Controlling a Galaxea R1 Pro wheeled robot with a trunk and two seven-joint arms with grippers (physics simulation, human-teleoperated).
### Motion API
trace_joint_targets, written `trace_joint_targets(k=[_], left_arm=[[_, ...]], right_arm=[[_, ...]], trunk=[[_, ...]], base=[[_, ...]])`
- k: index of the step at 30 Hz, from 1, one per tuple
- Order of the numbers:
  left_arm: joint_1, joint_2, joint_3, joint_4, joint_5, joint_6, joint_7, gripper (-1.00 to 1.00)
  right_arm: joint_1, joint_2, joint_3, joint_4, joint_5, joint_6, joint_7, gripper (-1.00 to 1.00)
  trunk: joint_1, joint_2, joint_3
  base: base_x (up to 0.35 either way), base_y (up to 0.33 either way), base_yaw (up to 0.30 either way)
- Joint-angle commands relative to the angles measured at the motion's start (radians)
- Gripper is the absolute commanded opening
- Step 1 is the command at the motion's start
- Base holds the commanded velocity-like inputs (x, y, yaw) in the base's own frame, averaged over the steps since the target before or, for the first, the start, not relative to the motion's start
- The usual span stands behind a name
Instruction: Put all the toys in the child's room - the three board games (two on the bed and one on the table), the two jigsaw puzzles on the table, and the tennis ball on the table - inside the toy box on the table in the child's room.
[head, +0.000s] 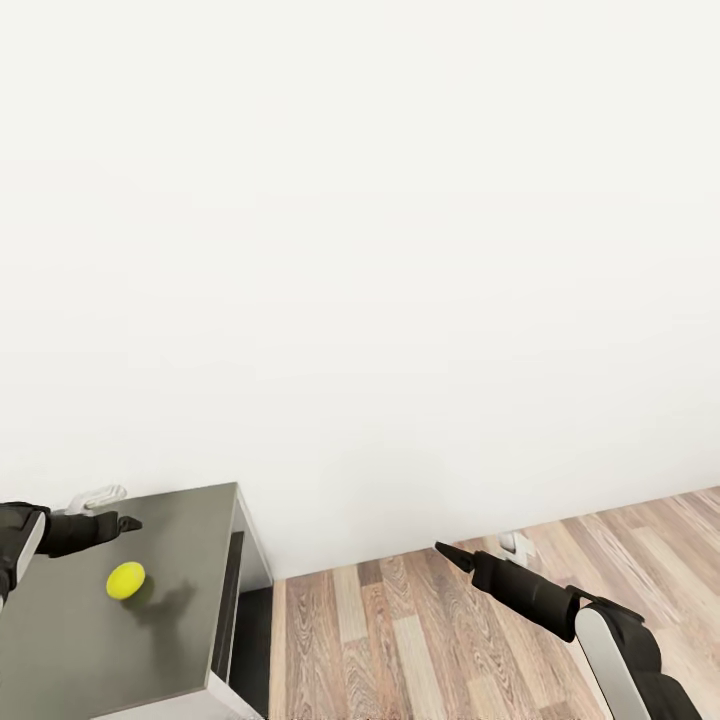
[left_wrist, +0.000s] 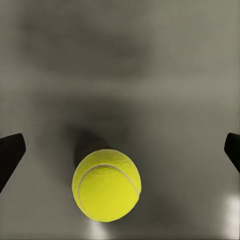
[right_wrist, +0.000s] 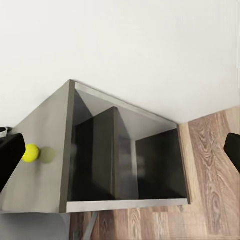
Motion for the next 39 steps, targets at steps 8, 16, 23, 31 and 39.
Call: trace_joint_targets(k=[8, 16, 23, 31, 39], left_arm=[[-0.001, -0.002, 0.005, 0.000, -0.014, 0.004, -0.004, 1.00], [-0.001, -0.002, 0.005, 0.001, -0.011, 0.004, 0.063, 1.00], [-0.001, -0.003, 0.006, 0.001, -0.006, 0.004, 0.110, 1.00], [-0.001, -0.005, 0.005, 0.001, -0.005, 0.003, 0.117, 1.00], [0.000, -0.012, 0.004, 0.001, -0.004, -0.001, 0.110, 1.00]], right_arm=[[-0.001, 0.000, -0.002, 0.000, 0.000, 0.007, 0.000, 1.00], [-0.001, 0.000, -0.001, 0.000, -0.002, 0.007, -0.001, 1.00], [-0.001, 0.001, -0.001, 0.000, -0.002, 0.007, -0.001, 1.00], [-0.001, 0.001, -0.001, 0.000, -0.002, 0.007, -0.001, 1.00], [-0.001, 0.001, -0.001, 0.000, -0.001, 0.007, -0.001, 1.00]], trunk=[[0.001, -0.002, -0.015], [0.001, -0.002, -0.028], [0.001, -0.002, -0.039], [0.001, -0.002, -0.052], [0.001, -0.002, -0.065]], base=[[0.000, 0.000, 0.000], [0.000, 0.000, 0.000], [0.000, 0.000, 0.000], [0.000, 0.000, 0.000], [0.000, 0.000, 0.000]])
